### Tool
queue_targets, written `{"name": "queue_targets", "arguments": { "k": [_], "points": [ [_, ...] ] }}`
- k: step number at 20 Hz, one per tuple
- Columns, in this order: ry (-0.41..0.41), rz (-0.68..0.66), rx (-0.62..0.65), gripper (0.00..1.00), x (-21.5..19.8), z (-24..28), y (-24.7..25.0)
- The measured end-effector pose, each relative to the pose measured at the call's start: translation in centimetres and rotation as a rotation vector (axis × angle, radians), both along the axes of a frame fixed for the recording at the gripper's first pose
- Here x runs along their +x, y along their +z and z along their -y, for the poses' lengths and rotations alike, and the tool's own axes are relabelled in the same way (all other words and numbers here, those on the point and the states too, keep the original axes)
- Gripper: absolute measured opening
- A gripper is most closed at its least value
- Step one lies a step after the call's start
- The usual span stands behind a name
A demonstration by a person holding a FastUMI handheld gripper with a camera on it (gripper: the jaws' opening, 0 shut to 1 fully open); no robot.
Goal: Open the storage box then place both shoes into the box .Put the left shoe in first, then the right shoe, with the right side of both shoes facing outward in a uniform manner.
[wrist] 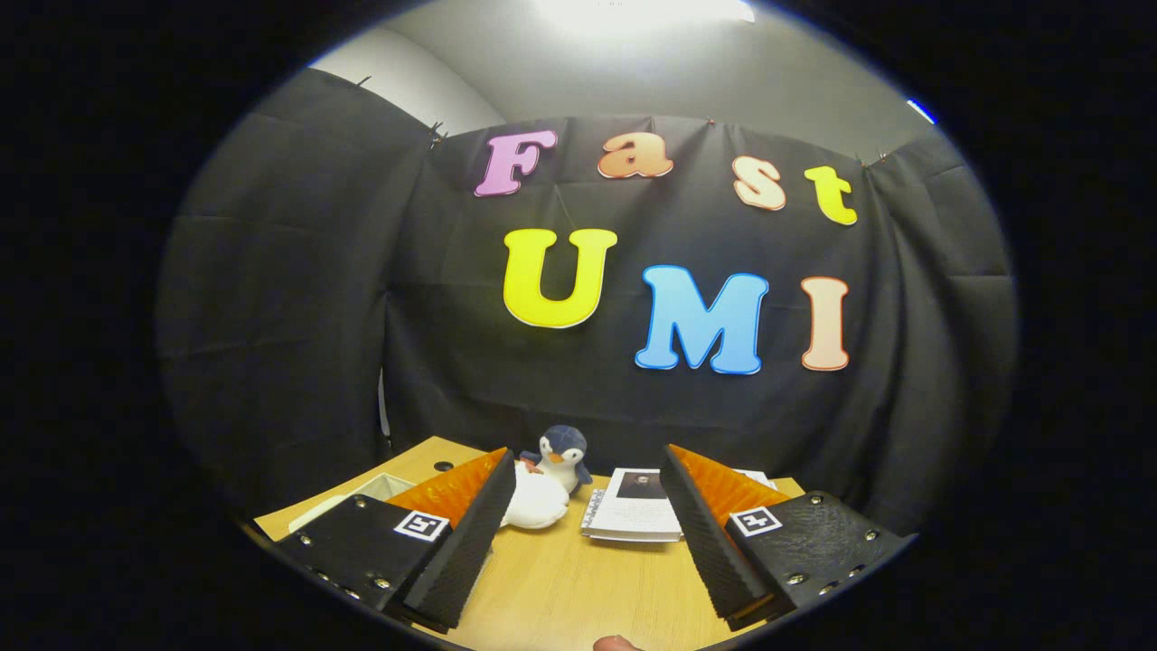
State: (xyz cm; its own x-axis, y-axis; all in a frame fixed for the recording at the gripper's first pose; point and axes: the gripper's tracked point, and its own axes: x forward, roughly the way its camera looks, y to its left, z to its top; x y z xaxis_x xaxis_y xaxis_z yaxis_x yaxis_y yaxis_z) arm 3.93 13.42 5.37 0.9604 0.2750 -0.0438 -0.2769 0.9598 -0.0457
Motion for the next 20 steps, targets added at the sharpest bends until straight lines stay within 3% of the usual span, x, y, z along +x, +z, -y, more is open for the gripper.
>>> {"name": "queue_targets", "arguments": {
  "k": [6, 20],
  "points": [
    [-0.077, 0.066, 0.054, 0.97, -1.5, 4.1, 0.8],
    [-0.109, 0.101, 0.115, 0.97, -0.6, 7.4, 1.8]
  ]
}}
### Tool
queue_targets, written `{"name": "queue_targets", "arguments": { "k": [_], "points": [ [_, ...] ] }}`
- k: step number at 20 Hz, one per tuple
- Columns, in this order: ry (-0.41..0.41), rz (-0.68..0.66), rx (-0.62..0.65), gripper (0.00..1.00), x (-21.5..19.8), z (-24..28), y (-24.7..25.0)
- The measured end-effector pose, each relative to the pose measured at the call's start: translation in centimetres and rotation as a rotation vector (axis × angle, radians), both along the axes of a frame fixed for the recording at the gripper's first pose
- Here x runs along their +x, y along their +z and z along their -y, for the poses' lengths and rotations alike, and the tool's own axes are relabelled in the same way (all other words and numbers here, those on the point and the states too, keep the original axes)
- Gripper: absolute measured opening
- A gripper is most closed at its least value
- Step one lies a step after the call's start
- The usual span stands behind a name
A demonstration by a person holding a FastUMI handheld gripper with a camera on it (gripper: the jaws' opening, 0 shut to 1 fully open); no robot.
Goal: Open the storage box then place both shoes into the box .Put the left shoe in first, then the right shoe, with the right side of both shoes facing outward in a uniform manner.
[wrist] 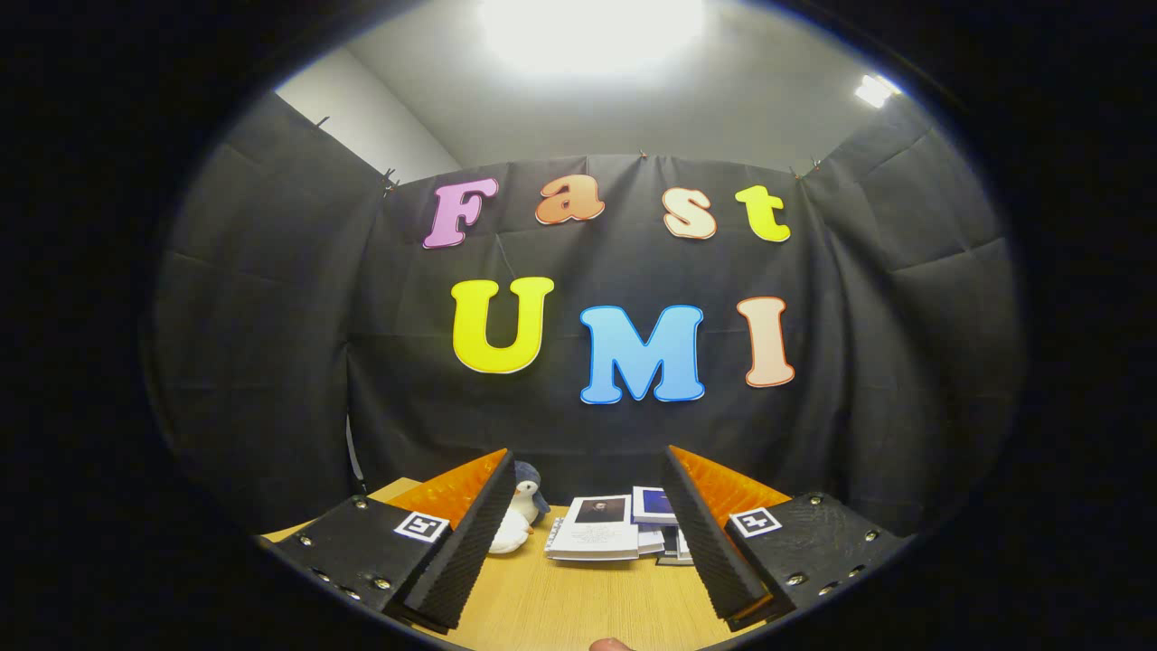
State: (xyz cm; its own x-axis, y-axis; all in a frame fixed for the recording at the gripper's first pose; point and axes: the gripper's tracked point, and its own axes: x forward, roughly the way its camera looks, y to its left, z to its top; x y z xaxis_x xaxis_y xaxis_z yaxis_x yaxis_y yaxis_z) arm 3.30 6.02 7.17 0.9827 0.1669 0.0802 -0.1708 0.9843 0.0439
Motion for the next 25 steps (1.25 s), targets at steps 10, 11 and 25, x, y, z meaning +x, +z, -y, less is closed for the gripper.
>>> {"name": "queue_targets", "arguments": {
  "k": [10, 11, 25],
  "points": [
    [-0.021, 0.085, 0.009, 0.97, -1.2, 0.4, 2.4],
    [-0.02, 0.091, 0.01, 0.97, -1.2, 0.4, 2.6],
    [0.014, 0.138, 0.003, 0.97, 0.3, -1.0, 3.6]
  ]
}}
